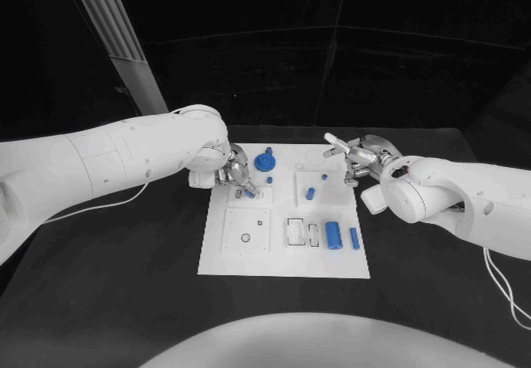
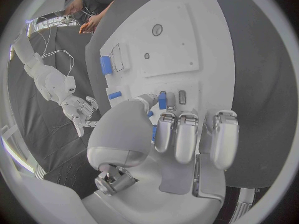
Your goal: Assemble the parts on the task board
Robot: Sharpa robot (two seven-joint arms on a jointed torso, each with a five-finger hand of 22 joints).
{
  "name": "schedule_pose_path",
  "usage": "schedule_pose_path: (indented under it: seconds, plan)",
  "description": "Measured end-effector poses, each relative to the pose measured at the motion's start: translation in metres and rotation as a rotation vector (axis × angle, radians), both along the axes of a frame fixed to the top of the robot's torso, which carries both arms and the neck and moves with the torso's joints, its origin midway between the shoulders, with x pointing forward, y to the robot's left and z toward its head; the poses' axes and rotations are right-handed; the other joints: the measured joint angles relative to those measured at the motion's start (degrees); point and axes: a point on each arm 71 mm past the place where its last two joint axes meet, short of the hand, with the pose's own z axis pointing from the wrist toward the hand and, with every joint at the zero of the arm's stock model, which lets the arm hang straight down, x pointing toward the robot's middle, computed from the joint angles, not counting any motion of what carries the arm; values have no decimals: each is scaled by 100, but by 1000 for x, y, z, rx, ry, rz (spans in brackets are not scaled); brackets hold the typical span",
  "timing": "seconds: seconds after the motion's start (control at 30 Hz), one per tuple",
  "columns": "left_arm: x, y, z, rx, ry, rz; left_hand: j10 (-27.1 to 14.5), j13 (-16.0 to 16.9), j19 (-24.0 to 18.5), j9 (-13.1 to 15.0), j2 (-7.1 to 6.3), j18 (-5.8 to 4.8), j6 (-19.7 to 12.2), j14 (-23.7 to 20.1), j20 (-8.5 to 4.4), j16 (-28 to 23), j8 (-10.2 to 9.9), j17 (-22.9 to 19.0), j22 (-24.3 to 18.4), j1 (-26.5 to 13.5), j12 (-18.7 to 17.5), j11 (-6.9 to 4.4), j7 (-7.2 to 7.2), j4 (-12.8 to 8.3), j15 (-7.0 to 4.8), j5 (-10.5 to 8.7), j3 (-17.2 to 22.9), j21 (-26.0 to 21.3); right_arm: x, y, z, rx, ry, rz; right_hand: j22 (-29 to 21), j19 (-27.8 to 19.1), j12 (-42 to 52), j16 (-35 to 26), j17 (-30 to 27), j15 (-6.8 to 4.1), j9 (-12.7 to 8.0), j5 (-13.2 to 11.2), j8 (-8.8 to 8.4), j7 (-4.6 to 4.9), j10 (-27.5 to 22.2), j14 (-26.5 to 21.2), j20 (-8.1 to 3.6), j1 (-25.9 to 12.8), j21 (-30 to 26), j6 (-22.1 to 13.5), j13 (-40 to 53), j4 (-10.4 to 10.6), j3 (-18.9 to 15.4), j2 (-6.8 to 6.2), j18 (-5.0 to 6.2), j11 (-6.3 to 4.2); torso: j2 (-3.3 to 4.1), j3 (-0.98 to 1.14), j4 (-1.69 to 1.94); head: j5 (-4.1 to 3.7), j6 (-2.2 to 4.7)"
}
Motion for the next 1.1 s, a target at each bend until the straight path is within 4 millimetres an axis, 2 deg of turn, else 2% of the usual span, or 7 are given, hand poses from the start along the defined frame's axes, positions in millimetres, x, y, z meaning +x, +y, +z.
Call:
schedule_pose_path:
  seconds: [0.37,1.1]
  plan:
    - [0,0,0,1,0,-2,0,0,0,0,-22,0,0,0,0,0,-22,0,0,-22,0,0,0,0,0,0,0,0,0,0,0,0,0,0,0,0,0,0,-1,0,0,0,0,0,0,0,0,11,0,0,0,0,0,11,0,0,1,1,1,-6,2]
    - [-2,-2,-1,3,5,-11,0,0,0,-35,-97,0,0,0,0,0,-70,0,0,-97,0,0,0,63,0,-137,-299,0,0,1,0,0,1,2,0,0,0,0,-2,0,0,0,0,0,0,0,0,23,0,0,0,0,0,23,-1,0,0,1,1,-16,-6]
